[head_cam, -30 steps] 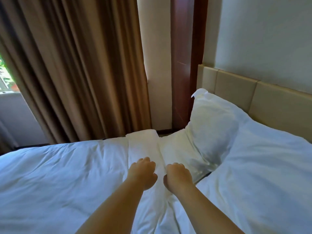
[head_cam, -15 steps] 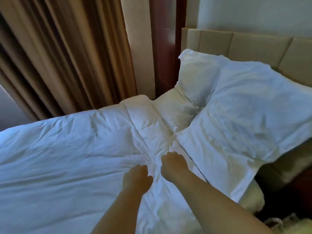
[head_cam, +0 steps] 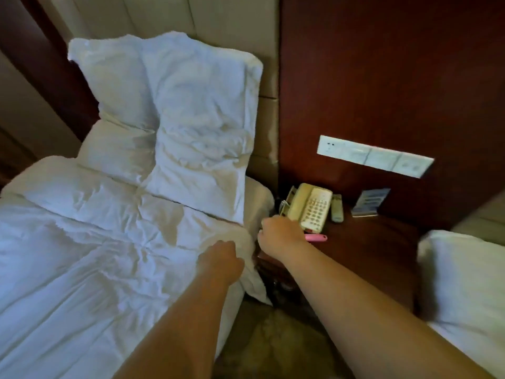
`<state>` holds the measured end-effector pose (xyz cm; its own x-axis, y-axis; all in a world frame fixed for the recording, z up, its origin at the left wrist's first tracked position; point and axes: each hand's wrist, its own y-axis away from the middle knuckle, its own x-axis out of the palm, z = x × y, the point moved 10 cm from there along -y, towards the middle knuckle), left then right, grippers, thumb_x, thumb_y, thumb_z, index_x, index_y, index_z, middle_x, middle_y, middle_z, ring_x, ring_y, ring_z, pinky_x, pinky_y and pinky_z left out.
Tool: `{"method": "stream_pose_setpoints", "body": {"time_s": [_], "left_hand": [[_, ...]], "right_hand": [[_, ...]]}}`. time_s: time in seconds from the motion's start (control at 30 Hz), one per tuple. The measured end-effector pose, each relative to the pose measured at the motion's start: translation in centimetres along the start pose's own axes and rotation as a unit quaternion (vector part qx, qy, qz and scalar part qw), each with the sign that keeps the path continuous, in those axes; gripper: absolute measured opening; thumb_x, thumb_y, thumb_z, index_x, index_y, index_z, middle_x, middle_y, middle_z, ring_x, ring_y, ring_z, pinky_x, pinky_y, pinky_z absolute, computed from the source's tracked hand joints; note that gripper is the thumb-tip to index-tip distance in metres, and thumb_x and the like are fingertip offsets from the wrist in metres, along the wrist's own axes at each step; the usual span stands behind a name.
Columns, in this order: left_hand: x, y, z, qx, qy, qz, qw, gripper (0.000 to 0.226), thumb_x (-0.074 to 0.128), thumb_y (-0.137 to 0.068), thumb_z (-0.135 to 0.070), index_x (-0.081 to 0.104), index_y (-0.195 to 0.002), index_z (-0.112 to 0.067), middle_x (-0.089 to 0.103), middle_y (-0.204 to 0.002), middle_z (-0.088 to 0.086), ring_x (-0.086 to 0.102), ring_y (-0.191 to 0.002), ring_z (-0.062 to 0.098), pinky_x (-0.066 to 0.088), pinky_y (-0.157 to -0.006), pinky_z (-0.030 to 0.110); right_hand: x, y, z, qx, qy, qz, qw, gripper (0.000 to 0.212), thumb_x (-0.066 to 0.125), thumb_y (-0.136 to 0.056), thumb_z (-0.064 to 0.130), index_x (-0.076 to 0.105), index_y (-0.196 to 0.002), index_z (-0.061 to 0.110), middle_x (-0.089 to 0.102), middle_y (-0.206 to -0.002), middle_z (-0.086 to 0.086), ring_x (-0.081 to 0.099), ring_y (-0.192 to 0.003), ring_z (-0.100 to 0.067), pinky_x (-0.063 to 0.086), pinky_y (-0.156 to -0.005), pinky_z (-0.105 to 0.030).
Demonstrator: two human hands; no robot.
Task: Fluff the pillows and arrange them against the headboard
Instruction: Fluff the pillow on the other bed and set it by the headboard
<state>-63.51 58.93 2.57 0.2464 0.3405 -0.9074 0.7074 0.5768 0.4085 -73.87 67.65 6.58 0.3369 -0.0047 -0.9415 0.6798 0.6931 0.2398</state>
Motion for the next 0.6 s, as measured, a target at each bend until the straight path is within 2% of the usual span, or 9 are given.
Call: {"method": "stream_pose_setpoints", "body": {"time_s": [0.07,0.13,0.27,0.43,0.6], "left_hand": [[0.4,-0.5,-8.2,0.054,-0.012,0.004,0.998,0.038,0.045,-0.096,-0.037,0.055,-0.125,-0.015,0.056,-0.126,0.008,0.055,-0.115,0.028,0.046,-0.097,0.042],[0.8,0.4,-17.6,0.123,-0.032,-0.003,0.992,0.032,0.049,-0.092,-0.034,0.060,-0.117,-0.018,0.062,-0.116,0.008,0.060,-0.105,0.028,0.051,-0.089,0.042],[5.3,5.7,-35.9,0.278,-0.095,0.029,0.955,0.032,0.047,-0.091,-0.033,0.054,-0.119,-0.021,0.051,-0.122,0.005,0.051,-0.113,0.029,0.045,-0.087,0.040],[15.8,15.9,-53.2,0.427,-0.211,0.076,0.876,0.033,0.041,-0.096,-0.031,0.048,-0.125,-0.017,0.046,-0.129,0.008,0.048,-0.117,0.029,0.042,-0.090,0.040],[24.6,24.6,-62.9,0.514,-0.285,0.119,0.800,0.029,0.039,-0.095,-0.023,0.049,-0.120,-0.015,0.047,-0.122,0.006,0.049,-0.112,0.027,0.042,-0.088,0.037]], "right_hand": [[-1.8,2.4,-7.2,0.066,-0.033,-0.023,0.997,0.031,0.043,-0.095,0.028,0.061,-0.113,0.010,0.061,-0.117,-0.014,0.057,-0.108,-0.034,0.041,-0.085,-0.038],[-3.0,5.7,-15.1,0.130,-0.051,-0.040,0.989,0.030,0.043,-0.095,0.029,0.060,-0.113,0.011,0.061,-0.118,-0.014,0.056,-0.108,-0.033,0.040,-0.085,-0.039],[-2.1,15.6,-31.6,0.262,-0.098,-0.049,0.959,0.027,0.042,-0.096,0.027,0.058,-0.111,0.011,0.059,-0.118,-0.012,0.056,-0.109,-0.034,0.043,-0.088,-0.040],[1.2,32.9,-49.2,0.456,-0.131,-0.070,0.877,0.028,0.042,-0.093,0.024,0.060,-0.111,0.011,0.061,-0.117,-0.013,0.057,-0.109,-0.034,0.044,-0.087,-0.036],[5.3,50.9,-58.6,0.621,-0.188,-0.073,0.758,0.024,0.041,-0.092,0.016,0.061,-0.103,0.009,0.063,-0.109,-0.011,0.059,-0.102,-0.032,0.043,-0.080,-0.034]]}}
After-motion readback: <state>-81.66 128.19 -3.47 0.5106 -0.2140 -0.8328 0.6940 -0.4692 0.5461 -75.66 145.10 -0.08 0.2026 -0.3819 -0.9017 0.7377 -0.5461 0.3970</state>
